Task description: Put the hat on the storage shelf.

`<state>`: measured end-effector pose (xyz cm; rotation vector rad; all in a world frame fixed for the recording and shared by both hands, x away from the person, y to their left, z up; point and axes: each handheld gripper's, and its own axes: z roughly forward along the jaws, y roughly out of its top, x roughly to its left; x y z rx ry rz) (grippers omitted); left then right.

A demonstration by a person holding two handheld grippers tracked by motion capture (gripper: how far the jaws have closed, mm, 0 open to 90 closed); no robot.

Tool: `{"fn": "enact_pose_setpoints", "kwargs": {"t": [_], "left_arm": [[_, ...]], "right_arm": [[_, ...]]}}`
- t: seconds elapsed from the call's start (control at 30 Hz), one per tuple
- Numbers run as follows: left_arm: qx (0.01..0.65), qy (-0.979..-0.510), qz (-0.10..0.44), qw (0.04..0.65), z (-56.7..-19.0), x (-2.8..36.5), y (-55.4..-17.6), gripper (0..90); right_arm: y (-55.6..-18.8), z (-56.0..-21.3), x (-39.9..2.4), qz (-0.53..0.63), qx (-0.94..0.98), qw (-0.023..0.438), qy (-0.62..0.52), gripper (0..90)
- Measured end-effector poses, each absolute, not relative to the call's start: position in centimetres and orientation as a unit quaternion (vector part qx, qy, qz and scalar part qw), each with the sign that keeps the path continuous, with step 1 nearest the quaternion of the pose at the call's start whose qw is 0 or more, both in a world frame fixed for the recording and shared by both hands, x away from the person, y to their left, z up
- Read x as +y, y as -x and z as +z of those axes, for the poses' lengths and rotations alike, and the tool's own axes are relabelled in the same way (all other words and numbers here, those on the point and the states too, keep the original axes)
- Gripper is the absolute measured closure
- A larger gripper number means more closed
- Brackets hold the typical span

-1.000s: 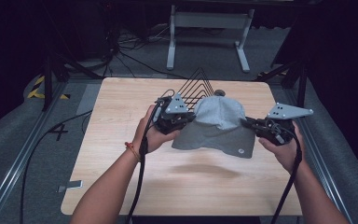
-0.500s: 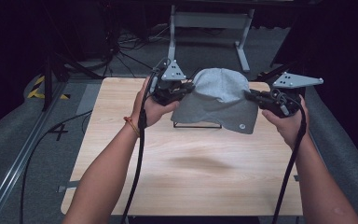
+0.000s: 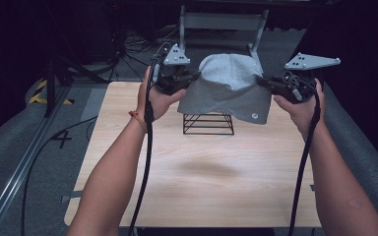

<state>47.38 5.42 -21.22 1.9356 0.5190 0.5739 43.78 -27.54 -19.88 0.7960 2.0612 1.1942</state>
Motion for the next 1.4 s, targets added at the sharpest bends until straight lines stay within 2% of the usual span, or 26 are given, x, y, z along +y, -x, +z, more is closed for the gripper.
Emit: {"fn": "enact_pose_setpoints", "kwargs": {"t": [0.2, 0.5, 0.97, 1.4], "left_arm": [[0.228, -0.794, 0.256, 0.502, -20.5, 5.4, -48.7, 85.2], [0.256, -0.781, 0.264, 0.504, -20.6, 5.5, -51.3, 85.2], [0.277, -0.786, 0.251, 0.492, -23.0, 5.9, -53.5, 85.2], [0.268, -0.784, 0.227, 0.511, -24.1, 7.0, -52.5, 85.2]], "right_arm": [[-45.3, -18.5, -26.8, 0.440, 0.779, 0.331, -0.300, 84.6], [-48.4, -18.2, -25.7, 0.434, 0.774, 0.354, -0.296, 84.6], [-51.7, -20.6, -25.5, 0.438, 0.776, 0.327, -0.314, 84.4], [-51.1, -21.3, -25.1, 0.441, 0.782, 0.317, -0.305, 84.4]]}}
